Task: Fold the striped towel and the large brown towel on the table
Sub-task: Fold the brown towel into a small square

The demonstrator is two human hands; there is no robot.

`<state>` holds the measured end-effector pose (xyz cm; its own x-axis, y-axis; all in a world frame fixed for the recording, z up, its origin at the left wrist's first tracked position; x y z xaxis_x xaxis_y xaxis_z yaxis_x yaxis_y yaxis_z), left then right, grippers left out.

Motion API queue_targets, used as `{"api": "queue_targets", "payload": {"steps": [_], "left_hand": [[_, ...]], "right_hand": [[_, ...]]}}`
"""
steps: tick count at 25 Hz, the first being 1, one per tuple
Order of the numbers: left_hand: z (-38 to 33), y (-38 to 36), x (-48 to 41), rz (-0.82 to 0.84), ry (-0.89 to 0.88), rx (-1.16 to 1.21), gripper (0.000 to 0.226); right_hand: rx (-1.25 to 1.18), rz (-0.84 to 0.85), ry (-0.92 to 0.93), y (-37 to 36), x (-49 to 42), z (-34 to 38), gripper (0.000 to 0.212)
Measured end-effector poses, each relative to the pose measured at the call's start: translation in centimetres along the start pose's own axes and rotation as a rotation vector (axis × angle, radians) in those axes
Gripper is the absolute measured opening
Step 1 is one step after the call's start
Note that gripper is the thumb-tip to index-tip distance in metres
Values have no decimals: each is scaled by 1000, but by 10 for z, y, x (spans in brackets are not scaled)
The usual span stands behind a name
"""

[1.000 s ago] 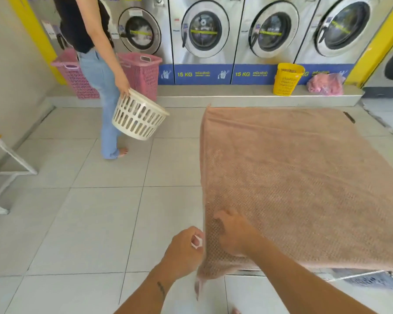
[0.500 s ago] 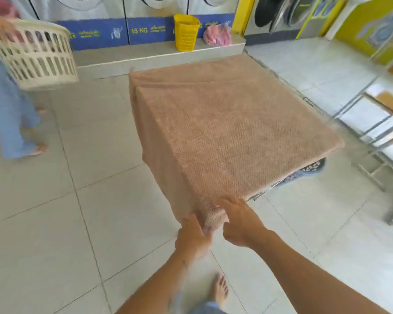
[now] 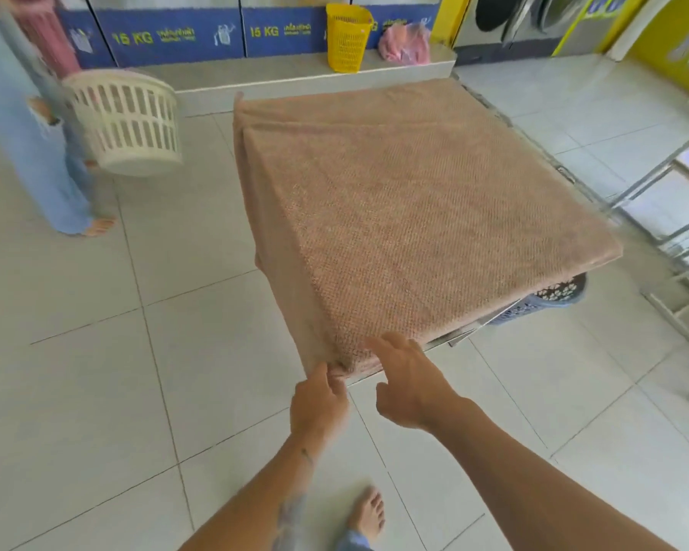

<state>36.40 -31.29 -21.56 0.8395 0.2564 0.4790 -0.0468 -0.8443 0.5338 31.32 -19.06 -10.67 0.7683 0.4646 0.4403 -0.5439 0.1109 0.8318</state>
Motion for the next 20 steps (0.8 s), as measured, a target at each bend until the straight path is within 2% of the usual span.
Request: {"api": "queue_targets", "payload": {"steps": [3, 6, 8, 10, 13, 14, 17, 20], "left_hand": [[-17, 46, 20, -129, -109, 46, 10], [-47, 83, 32, -154, -239, 21, 11], [-60, 100, 39, -162, -293, -24, 17], [-60, 110, 40, -194, -275, -66, 13], [-33, 110, 34, -208, -96, -51, 16], [-21, 108, 31, -198, -29, -38, 17], [0, 111, 24, -200, 83, 70, 20], [-25, 131, 18, -197, -68, 157, 31]], "right_hand": [[59, -25, 111, 3, -10, 20, 64], [168, -70, 164, 6, -23, 37, 54], [196, -185, 192, 20, -28, 48, 34], [113, -305, 228, 41, -28, 54, 24], [-28, -410, 314, 71, -18, 58, 41], [-57, -421, 318, 76, -16, 55, 41], [-131, -393, 177, 80, -14, 31, 21], [33, -128, -63, 60, -14, 10, 26]]}}
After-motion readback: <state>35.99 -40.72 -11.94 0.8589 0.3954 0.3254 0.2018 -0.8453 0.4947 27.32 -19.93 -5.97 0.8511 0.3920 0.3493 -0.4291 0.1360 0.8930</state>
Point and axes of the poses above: each hand's wrist, its own x-axis away from the middle knuckle, its own y-axis out of the back of the hand, z = x × y, the point moved 9 cm from there along -x, towards the middle knuckle, and after that the axes turned 6 degrees about z, right-handed, at the moved point
